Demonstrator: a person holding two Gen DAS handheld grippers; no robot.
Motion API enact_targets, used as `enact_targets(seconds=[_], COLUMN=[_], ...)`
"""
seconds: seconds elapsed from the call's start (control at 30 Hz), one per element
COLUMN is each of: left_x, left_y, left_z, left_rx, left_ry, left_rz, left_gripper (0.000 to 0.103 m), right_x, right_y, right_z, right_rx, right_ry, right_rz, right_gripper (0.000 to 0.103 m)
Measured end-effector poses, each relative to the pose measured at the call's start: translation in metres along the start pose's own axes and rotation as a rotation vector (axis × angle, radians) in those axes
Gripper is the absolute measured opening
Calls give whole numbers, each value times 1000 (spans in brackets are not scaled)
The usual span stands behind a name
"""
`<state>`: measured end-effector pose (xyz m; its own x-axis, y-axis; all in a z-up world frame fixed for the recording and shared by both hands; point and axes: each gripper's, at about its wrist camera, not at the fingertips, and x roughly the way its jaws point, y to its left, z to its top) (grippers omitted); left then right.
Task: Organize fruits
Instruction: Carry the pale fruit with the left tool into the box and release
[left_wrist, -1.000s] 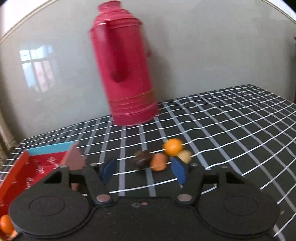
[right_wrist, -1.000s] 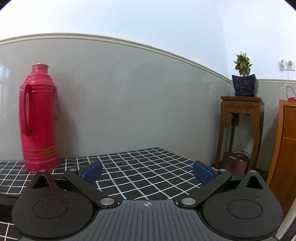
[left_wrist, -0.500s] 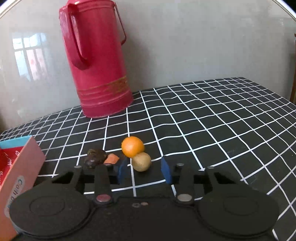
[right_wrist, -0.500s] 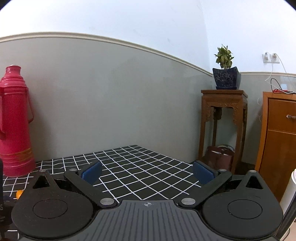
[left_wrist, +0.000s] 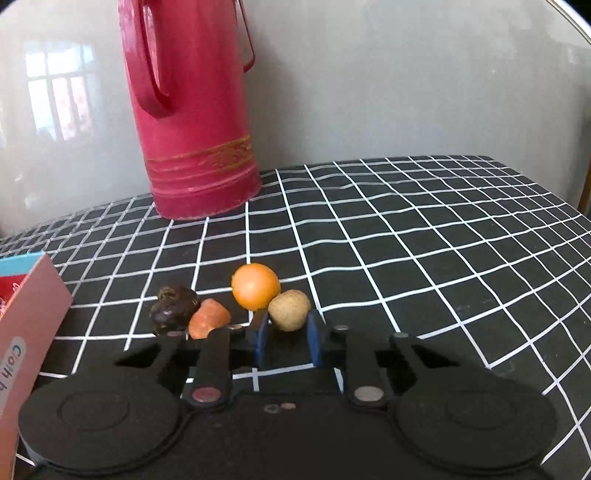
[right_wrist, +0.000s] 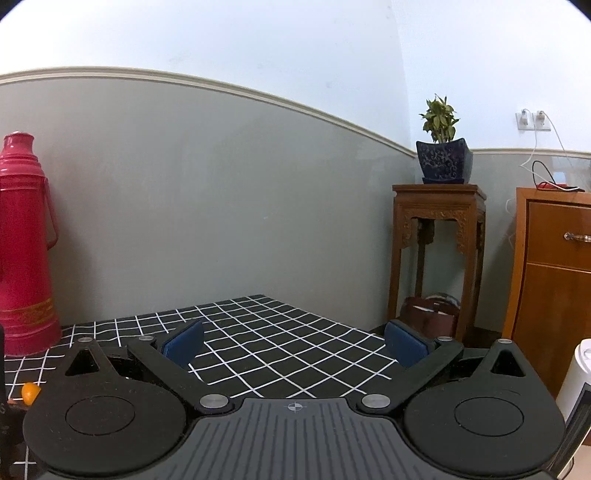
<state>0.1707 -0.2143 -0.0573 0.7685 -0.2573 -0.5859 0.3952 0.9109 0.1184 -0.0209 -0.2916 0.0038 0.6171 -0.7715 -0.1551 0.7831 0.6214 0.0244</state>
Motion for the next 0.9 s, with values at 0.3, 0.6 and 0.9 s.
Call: enact_targets(seconds=[0.3, 0.6, 0.9], left_x=[-18, -57, -92], left_y=[16, 76, 154], left_z=[2, 3, -11], left_rx=[-26, -100, -219], left_ry=[-54, -103, -92], left_rz=[35, 156, 334], left_gripper=[13, 13, 13], right_x=[-1, -7, -24], right_y=[2, 17, 57], right_z=[2, 4, 2], right_rx=[11, 17, 3], right_ry=[8, 22, 40], right_rz=[19, 83, 207], right_gripper=[103, 103, 103])
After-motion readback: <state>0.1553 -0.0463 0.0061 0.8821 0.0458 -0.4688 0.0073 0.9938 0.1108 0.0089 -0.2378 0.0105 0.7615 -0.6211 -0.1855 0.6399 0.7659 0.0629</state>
